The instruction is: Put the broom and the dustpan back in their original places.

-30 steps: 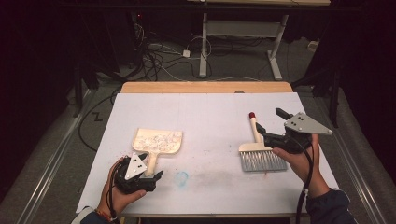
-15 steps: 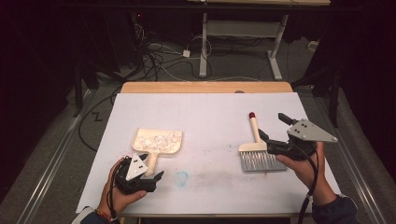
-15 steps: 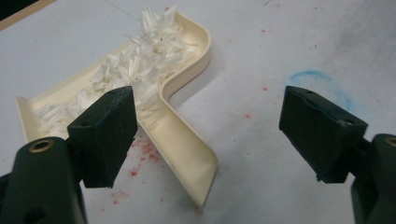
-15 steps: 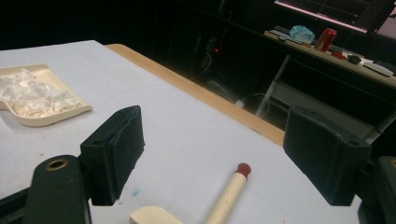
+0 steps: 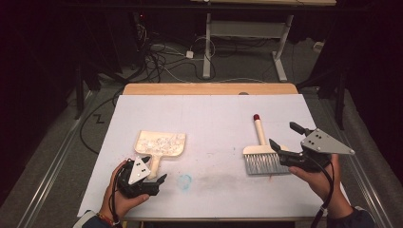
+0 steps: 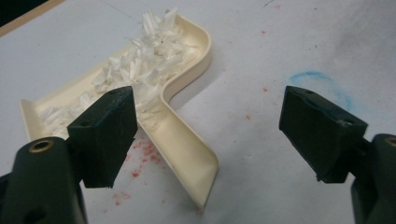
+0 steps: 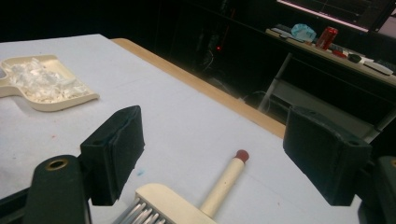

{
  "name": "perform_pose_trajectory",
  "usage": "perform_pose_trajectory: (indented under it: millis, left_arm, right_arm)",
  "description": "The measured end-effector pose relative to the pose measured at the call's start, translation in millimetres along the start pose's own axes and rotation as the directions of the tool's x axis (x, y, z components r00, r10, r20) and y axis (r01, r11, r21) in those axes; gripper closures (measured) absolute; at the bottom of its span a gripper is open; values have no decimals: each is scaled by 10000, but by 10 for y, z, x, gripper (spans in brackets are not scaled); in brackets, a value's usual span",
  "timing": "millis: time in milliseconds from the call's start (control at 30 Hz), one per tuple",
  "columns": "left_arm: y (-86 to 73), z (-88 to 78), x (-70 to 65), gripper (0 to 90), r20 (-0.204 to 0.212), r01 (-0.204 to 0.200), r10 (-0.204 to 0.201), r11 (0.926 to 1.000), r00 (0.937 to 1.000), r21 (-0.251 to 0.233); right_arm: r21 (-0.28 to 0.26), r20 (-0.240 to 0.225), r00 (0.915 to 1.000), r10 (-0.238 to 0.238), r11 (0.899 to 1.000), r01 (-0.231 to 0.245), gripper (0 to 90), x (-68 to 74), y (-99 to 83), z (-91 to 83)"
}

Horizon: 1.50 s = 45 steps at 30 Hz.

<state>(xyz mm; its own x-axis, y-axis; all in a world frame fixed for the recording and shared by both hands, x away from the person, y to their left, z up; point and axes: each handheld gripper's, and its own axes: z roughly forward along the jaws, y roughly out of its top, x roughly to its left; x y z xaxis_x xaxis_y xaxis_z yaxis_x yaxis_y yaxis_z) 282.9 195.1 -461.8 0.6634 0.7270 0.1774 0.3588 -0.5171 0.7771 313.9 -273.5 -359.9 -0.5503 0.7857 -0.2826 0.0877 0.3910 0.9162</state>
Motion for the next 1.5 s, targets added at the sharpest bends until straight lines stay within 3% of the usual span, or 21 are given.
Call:
perform_pose_trajectory:
  millis: [100,467,633,867,1033,1100,1233,1367,1433,1500]
  left_arm:
    - [7,0,2,181,-45,-162,162,9999,9999,-46]
    - [3,17,-10,182,36,-86,86,9999,10000,57]
    - [12,33,-6,182,38,-252,252,9997,9997,34]
    - [12,53,-14,182,82,-147,146,9998,9999,102]
    - [18,61,-14,182,110,-167,166,9998,9998,84]
    - [21,67,-12,182,98,-215,214,9997,9997,111]
    - [28,90,-19,181,148,-258,257,9996,9996,124]
    - [39,105,-27,181,149,-474,473,9988,9988,84]
    - [36,105,-31,182,201,-393,391,9992,9990,117]
    - [33,103,-30,182,182,-371,369,9992,9992,112]
  right_arm:
    - [29,-20,10000,-52,10000,52,210,4,-20,-28]
    - [228,-155,9993,-332,9992,336,209,33,-166,-116]
    - [302,-287,9991,-315,9990,324,207,28,-257,-132]
    - [566,-353,9982,-490,9971,510,205,31,-420,-153]
    - [784,-425,9980,-466,9957,498,205,40,-563,-169]
    - [719,-636,9976,-256,9970,302,205,38,-626,-179]
    - [837,-552,9979,-332,9958,378,205,55,-737,-200]
    - [642,-472,9989,25,9979,5,208,63,-852,-244]
    - [698,-308,9994,-147,9974,168,208,84,-915,-265]
    - [755,-469,9988,132,9971,-97,208,80,-983,-267]
